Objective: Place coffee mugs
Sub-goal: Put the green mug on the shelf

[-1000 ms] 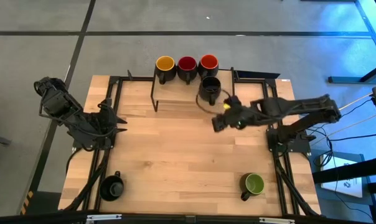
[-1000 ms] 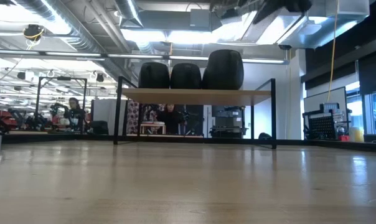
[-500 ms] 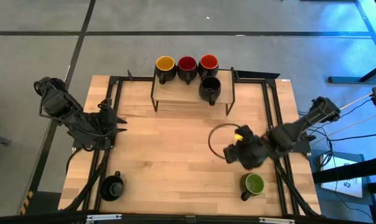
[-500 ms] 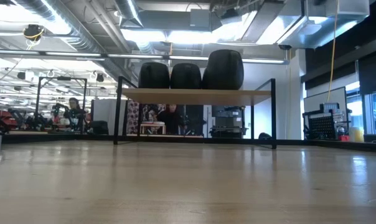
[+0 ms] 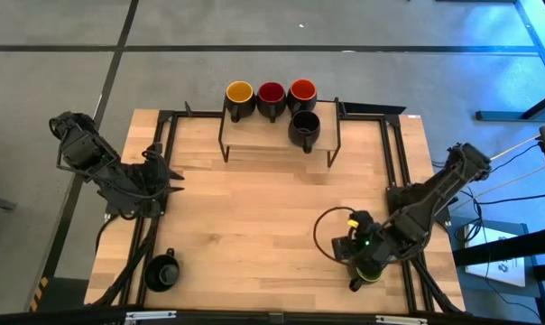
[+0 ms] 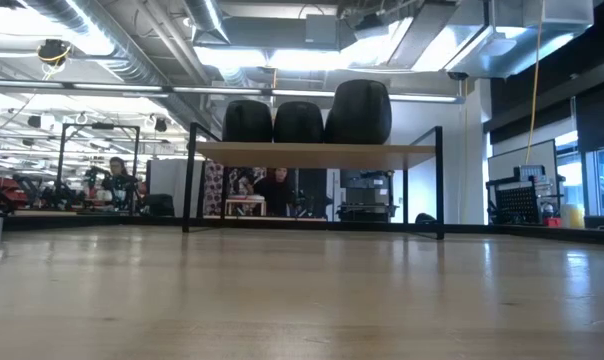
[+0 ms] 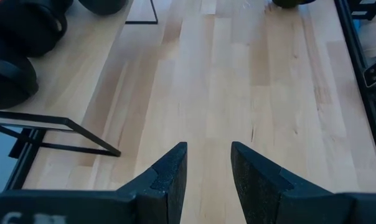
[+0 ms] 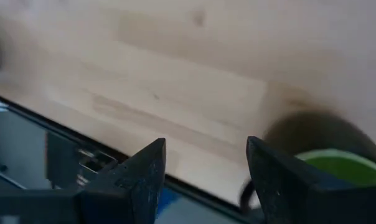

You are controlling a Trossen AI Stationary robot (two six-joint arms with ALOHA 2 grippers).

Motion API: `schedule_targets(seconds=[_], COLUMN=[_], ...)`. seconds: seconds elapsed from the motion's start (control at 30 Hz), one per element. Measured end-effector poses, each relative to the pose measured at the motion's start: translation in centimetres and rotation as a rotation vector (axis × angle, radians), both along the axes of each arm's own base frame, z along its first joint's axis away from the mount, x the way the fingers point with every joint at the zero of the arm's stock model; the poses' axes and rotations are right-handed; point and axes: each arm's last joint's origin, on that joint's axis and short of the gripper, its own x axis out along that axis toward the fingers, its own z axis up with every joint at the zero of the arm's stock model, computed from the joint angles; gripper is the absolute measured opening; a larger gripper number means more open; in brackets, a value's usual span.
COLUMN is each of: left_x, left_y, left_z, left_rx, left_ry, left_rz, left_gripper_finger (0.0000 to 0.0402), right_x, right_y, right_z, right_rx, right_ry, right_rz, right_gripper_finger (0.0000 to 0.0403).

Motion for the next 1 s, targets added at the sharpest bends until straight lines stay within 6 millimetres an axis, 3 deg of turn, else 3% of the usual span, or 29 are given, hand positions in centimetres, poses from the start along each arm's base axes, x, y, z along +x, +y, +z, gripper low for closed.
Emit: schedule_targets(seconds=[0.2,0.5,1.0], left_x=[0.0,0.0,0.0], left_y=[0.0,0.0,0.0], left_z=[0.0,0.0,0.0], left_rx=[-0.001,0.011,0.011], left_ry=[0.0,-0.01,-0.011], left_rz=[0.0,0.011,0.011], left_gripper_finger=[0.0119,0.0119,0.0119], right_x=[0.3,1.0,2.3], right_y=[1.0,2.0,3.4], right_z=[-0.9,-3.1,-6.7], right_rx=[0.14,0.194,0.159], right_ry=[0.128,0.29,0.41], right_rz=[0.012,-0.08,-0.107], right_gripper_finger=[0.0211,0.0211,0.0199])
